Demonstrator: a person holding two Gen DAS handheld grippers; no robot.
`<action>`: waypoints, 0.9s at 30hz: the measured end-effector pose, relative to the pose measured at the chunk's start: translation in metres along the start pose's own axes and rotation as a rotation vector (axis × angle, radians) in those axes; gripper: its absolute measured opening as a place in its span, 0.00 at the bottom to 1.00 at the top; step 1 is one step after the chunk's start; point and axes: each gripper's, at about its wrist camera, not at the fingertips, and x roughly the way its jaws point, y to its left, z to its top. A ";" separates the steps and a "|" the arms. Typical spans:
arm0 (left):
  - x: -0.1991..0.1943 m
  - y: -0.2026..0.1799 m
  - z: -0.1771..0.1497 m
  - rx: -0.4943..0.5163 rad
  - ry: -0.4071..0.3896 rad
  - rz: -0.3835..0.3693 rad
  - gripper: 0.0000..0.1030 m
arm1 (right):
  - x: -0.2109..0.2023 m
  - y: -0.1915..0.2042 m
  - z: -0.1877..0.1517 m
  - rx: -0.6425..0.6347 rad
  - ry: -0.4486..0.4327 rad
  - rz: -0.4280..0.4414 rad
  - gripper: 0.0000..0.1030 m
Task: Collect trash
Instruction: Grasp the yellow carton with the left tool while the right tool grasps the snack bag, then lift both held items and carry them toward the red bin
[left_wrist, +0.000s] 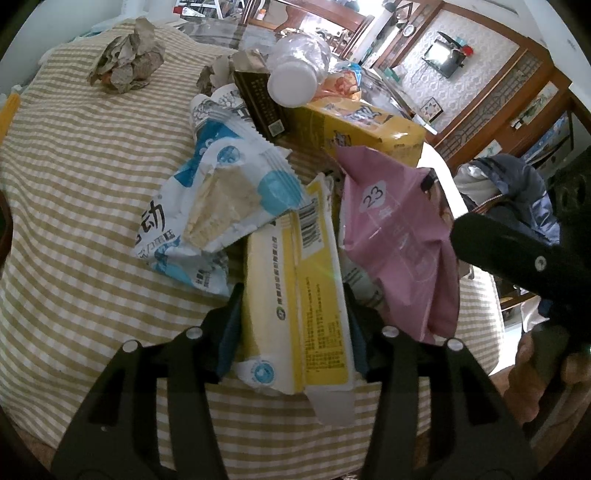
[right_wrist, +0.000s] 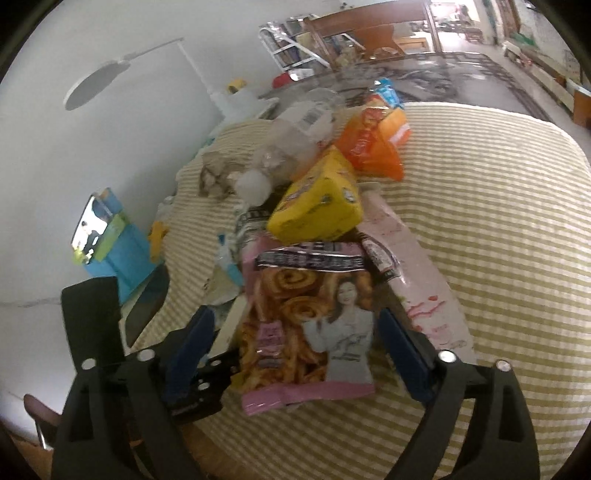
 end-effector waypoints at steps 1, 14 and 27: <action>0.000 -0.001 0.000 0.001 0.000 0.001 0.47 | 0.003 -0.001 0.000 0.007 0.011 -0.004 0.88; 0.002 -0.005 -0.002 0.009 -0.001 0.000 0.53 | 0.013 -0.010 0.001 0.065 0.054 0.058 0.63; -0.002 0.004 -0.002 -0.043 -0.013 -0.074 0.74 | -0.019 -0.006 0.006 0.036 -0.053 0.099 0.39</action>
